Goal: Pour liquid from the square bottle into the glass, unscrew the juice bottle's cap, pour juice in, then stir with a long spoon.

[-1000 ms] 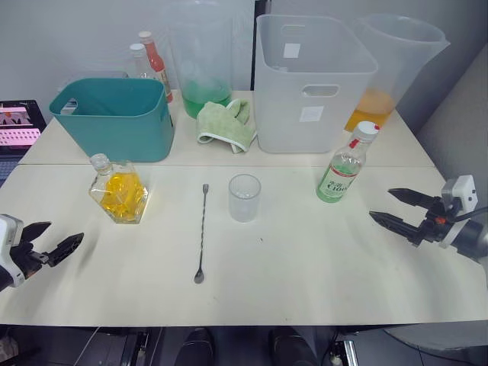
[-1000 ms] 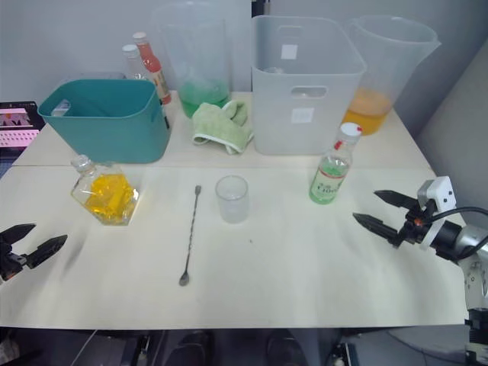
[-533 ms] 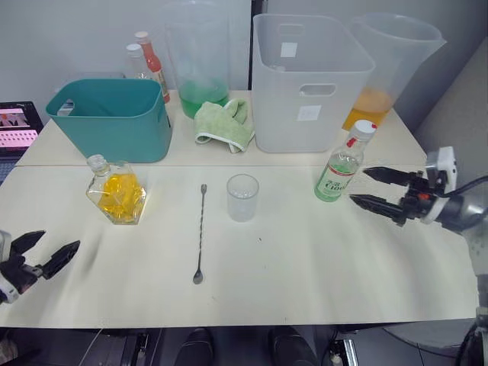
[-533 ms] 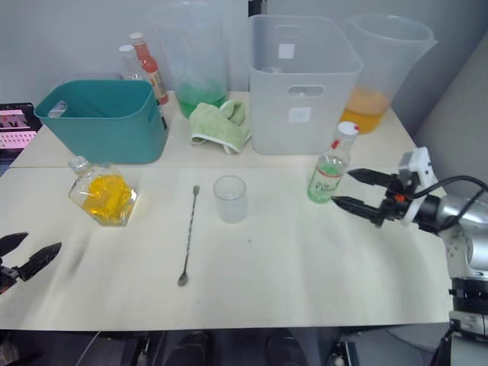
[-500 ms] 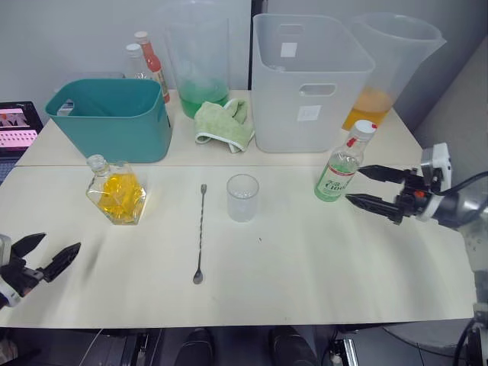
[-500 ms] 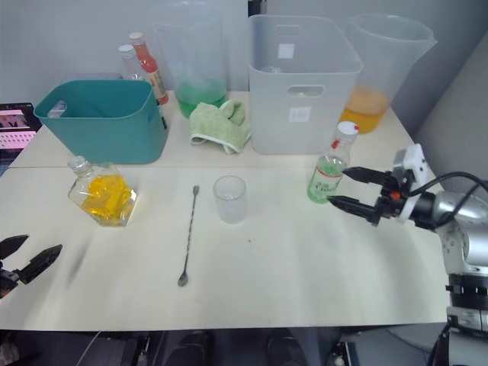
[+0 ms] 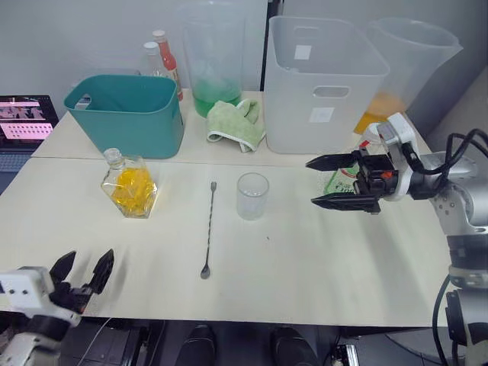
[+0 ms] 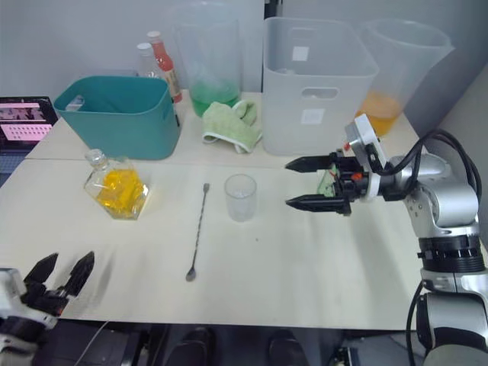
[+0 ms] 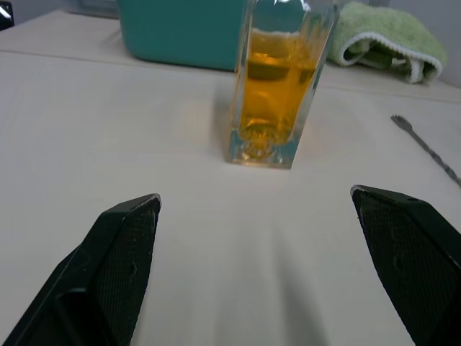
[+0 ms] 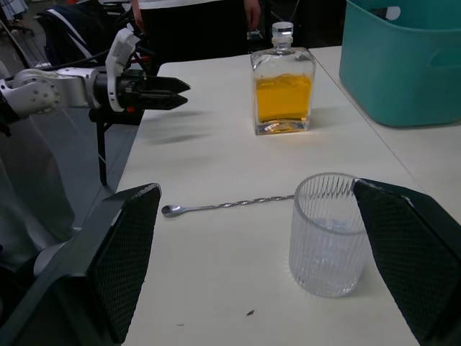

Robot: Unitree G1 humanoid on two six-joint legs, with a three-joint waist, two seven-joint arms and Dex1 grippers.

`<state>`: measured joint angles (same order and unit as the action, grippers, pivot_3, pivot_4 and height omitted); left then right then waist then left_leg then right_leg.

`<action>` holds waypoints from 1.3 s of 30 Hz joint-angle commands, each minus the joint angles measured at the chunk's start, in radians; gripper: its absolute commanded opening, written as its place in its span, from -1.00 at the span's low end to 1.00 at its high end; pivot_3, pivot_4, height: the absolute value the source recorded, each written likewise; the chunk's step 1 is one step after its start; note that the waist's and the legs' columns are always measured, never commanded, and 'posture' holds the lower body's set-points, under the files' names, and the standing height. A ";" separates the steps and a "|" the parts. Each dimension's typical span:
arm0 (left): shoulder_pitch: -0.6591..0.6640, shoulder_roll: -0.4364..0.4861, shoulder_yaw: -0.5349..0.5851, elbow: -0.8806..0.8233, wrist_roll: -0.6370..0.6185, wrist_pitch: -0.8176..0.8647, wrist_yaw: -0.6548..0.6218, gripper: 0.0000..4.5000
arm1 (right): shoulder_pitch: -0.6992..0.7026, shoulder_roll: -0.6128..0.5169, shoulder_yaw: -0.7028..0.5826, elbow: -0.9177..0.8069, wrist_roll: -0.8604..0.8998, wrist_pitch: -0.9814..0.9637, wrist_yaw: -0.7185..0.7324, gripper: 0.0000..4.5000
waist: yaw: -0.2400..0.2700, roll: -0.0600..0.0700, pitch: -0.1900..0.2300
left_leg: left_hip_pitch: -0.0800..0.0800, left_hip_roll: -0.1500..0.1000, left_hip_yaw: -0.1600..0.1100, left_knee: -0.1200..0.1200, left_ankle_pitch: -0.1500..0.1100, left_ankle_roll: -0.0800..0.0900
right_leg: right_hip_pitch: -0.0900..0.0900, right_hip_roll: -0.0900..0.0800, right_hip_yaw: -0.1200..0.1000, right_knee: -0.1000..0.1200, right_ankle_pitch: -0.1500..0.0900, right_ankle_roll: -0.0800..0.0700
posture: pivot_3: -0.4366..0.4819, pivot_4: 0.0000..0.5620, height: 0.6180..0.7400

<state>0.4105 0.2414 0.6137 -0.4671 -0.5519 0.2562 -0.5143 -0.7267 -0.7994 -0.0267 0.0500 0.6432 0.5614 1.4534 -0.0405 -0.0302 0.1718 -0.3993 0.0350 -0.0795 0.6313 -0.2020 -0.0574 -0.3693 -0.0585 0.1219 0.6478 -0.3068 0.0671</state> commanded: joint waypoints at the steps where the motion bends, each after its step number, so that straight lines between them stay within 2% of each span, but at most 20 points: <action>1: -0.042 0.002 -0.039 -0.020 0.033 -0.042 0.052 0.99 | -0.012 0.000 -0.026 -0.040 0.018 0.000 -0.007 1.00 | -0.002 0.000 0.000 | 0.000 0.000 0.000 0.000 0.000 0.000 | 0.000 0.000 0.000 0.000 0.000 0.000 | -0.05 -0.47 1.00; 8: -0.199 0.019 -0.110 0.115 0.112 -0.099 0.116 0.99 | 0.052 -0.012 -0.067 -0.103 0.032 0.007 -0.058 1.00 | -0.002 0.000 0.000 | -0.001 0.000 0.000 0.000 0.000 0.000 | 0.000 0.000 0.000 0.000 0.001 0.001 | -0.05 -0.47 1.00; 21: -0.460 0.103 -0.189 0.415 0.154 -0.180 0.082 0.99 | 0.181 -0.057 -0.160 -0.167 0.052 0.006 -0.091 1.00 | -0.002 0.000 0.000 | -0.002 0.000 -0.001 0.001 0.000 0.000 | -0.001 0.001 0.000 0.001 0.002 0.002 | -0.05 -0.47 1.00; 35: -0.607 0.124 -0.219 0.510 0.199 -0.206 0.142 0.99 | 0.270 -0.076 -0.206 -0.205 0.063 -0.002 -0.116 1.00 | 0.000 0.000 0.000 | -0.004 -0.001 -0.002 0.001 0.000 0.000 | -0.002 0.000 0.000 0.001 0.003 0.003 | -0.05 -0.47 1.00; 39: -0.633 0.114 -0.225 0.520 0.205 -0.181 0.180 0.51 | 0.283 -0.074 -0.205 -0.227 0.064 0.003 -0.135 1.00 | 0.001 0.000 0.000 | -0.004 -0.001 -0.002 0.001 0.000 0.000 | -0.002 0.000 -0.001 0.001 0.003 0.003 | -0.05 -0.47 1.00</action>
<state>-0.2149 0.3485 0.3908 0.0618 -0.3512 0.0718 -0.3460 -0.4470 -0.8588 -0.2035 -0.1456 0.6877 0.5720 1.3258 -0.0391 -0.0302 0.1718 -0.4034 0.0340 -0.0817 0.6325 -0.2019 -0.0571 -0.3709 -0.0582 0.1213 0.6486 -0.3040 0.0697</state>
